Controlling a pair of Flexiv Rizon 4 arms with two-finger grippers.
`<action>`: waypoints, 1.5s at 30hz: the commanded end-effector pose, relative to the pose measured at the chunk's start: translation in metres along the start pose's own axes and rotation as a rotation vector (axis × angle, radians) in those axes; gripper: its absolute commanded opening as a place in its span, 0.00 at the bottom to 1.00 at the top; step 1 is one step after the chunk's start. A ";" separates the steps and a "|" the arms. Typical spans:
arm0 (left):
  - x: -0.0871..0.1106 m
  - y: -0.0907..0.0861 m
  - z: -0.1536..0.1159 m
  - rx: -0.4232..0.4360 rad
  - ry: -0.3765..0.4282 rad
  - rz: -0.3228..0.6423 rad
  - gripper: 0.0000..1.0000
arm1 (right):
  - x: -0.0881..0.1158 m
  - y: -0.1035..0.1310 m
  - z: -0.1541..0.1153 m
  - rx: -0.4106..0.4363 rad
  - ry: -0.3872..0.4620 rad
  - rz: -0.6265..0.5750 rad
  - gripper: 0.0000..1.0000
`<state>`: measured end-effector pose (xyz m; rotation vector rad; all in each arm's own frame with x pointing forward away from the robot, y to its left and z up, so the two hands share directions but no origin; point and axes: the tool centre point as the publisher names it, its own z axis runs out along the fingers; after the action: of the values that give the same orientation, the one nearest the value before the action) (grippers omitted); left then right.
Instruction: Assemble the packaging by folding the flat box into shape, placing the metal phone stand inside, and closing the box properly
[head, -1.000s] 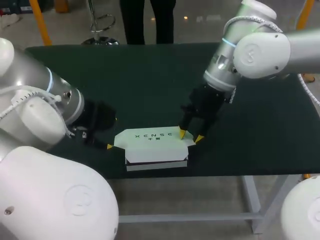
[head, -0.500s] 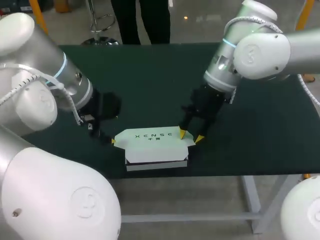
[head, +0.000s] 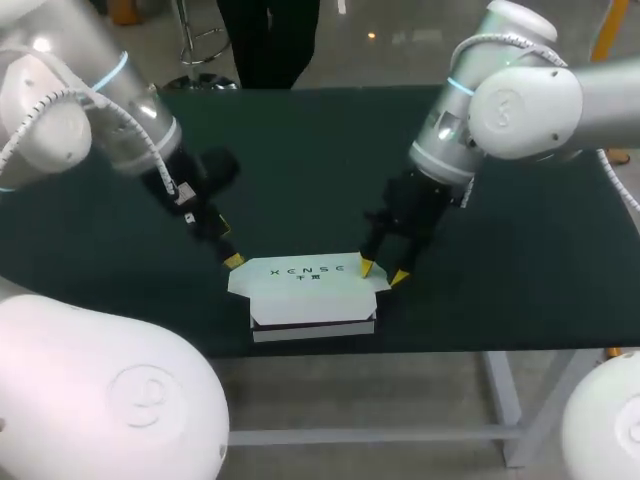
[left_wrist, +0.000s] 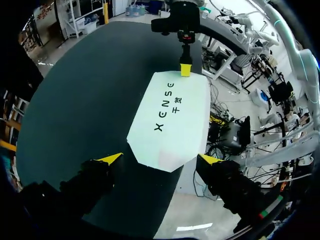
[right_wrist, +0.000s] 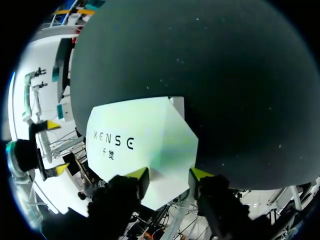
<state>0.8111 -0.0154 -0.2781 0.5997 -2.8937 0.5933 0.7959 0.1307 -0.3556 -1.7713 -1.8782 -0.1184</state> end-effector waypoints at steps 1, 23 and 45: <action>-0.006 -0.005 -0.001 -0.028 0.204 -0.148 1.00 | -0.001 -0.001 0.000 0.000 0.005 -0.004 0.56; 0.003 -0.016 0.013 0.131 -0.085 -1.018 1.00 | -0.004 -0.002 -0.001 -0.010 0.017 0.002 0.53; 0.005 -0.032 0.025 -0.054 -0.038 -1.174 0.95 | 0.001 0.002 0.001 -0.019 0.035 -0.013 0.53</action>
<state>0.8095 -0.0403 -0.2869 1.9754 -1.9836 0.4466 0.7979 0.1333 -0.3566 -1.7619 -1.8718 -0.1686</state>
